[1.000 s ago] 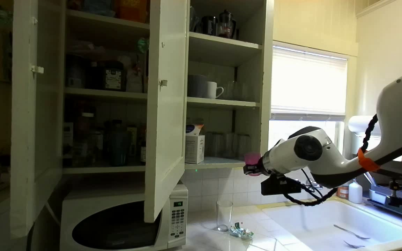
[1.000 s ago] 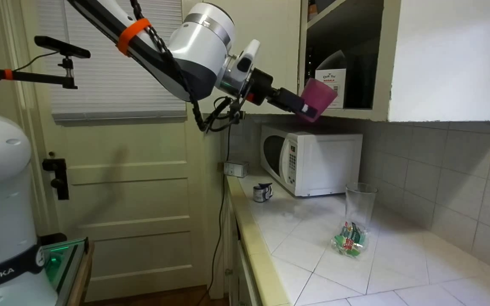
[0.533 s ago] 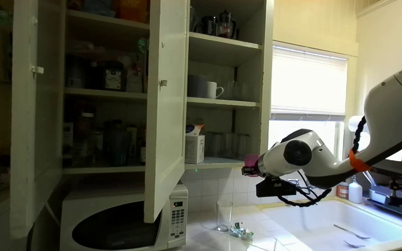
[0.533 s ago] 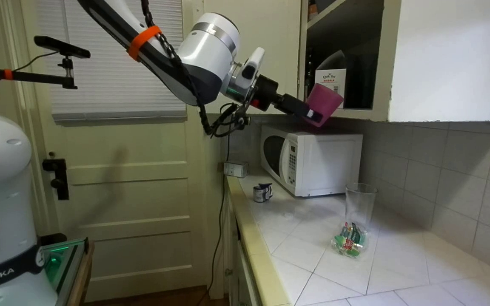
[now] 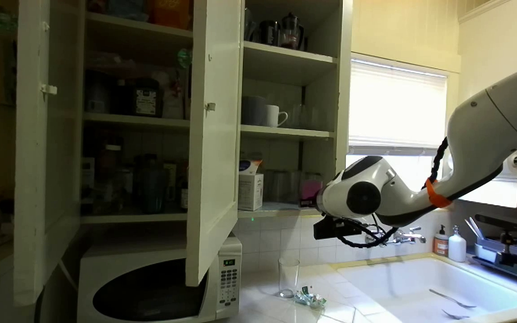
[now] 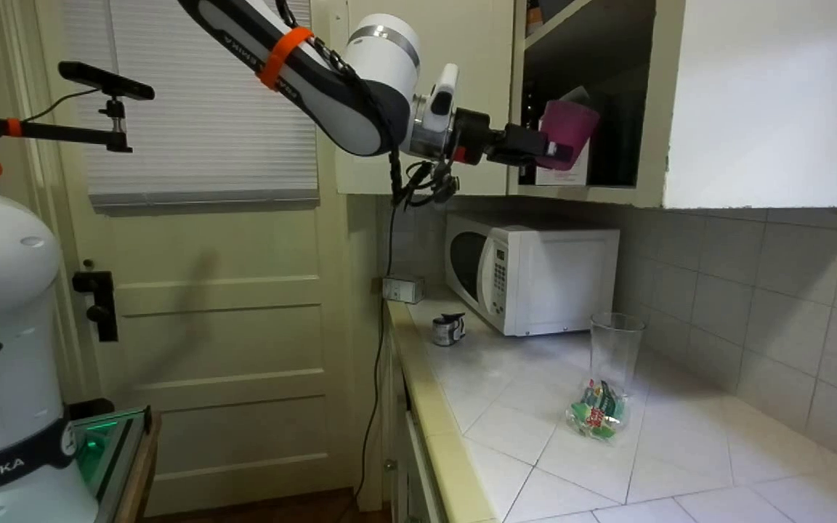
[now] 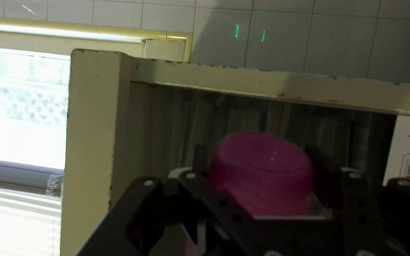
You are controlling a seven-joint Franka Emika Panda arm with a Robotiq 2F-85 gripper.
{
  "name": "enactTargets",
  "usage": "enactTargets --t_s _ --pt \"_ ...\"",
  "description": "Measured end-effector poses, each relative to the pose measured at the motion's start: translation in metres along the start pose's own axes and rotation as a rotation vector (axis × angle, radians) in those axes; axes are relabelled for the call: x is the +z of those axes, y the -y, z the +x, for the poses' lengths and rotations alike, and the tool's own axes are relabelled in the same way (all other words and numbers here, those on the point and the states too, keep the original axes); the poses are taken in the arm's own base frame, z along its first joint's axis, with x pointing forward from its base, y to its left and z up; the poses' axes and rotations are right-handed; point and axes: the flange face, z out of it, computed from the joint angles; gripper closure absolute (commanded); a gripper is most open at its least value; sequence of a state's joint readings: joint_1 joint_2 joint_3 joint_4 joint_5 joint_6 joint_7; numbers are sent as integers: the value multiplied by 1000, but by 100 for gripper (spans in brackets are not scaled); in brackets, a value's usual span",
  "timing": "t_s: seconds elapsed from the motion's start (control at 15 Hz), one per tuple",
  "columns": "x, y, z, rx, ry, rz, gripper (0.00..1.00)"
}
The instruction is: Put the red cup in the cupboard
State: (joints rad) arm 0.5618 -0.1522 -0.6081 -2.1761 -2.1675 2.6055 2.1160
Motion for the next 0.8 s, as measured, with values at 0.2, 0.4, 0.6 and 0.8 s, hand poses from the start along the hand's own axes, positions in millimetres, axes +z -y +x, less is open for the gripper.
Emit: enactTargets --t_s 0.2,0.4,0.6,0.8 --pt "16 4 9 7 -33 -15 56" --pt "34 14 18 -18 -63 -29 56" --pt "51 32 16 -61 -71 -19 56" --pt "68 48 8 -107 -66 -6 56"
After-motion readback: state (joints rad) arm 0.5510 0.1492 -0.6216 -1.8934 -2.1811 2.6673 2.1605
